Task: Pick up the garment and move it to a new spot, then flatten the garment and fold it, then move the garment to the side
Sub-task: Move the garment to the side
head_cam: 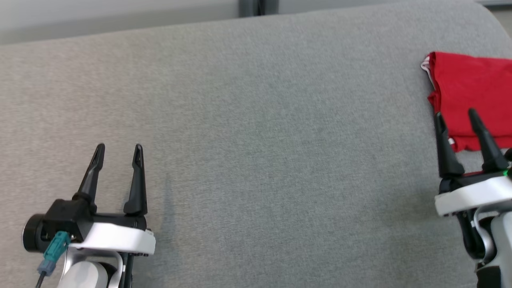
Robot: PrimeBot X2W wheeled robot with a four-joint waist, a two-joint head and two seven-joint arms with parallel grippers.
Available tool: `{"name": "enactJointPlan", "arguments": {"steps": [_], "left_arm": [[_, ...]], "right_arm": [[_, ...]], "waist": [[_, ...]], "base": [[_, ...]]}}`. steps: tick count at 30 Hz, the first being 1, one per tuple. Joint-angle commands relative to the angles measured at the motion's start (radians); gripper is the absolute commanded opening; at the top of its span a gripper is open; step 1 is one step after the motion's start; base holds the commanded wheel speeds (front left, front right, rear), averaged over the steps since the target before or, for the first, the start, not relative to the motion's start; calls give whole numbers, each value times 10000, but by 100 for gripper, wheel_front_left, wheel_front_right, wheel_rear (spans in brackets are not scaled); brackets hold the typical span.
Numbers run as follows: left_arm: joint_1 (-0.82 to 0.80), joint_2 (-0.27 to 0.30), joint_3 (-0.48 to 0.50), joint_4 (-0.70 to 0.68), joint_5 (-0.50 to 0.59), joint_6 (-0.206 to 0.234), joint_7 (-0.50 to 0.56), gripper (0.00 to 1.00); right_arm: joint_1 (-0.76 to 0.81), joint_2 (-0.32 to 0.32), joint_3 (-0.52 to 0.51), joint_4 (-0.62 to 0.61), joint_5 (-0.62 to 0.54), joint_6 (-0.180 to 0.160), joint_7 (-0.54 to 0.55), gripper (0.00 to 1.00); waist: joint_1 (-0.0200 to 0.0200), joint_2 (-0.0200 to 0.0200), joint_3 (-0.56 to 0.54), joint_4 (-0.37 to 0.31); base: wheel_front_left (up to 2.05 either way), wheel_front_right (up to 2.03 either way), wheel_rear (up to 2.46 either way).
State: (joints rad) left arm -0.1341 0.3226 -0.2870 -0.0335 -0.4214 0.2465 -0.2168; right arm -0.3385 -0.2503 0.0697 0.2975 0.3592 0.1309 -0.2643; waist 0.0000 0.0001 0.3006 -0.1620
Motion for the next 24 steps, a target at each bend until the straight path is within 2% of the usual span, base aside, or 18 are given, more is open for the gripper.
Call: {"name": "enactJointPlan", "arguments": {"steps": [1,14,24], "left_arm": [[193,-55,65,79,-81,35,-87,100],[1300,9,213,287,-330,106,-278,100],[2161,110,223,201,-528,187,-194,100]], "right_arm": [[259,40,106,-121,-114,0,1,100],[1527,385,356,-497,-416,0,1,100],[2813,520,40,-1207,-568,0,208,100]], "waist": [[0,-1,-471,358],[0,-1,-1762,810],[0,-1,-2575,720]], "base": [[0,0,0],[0,0,0],[0,0,0]]}}
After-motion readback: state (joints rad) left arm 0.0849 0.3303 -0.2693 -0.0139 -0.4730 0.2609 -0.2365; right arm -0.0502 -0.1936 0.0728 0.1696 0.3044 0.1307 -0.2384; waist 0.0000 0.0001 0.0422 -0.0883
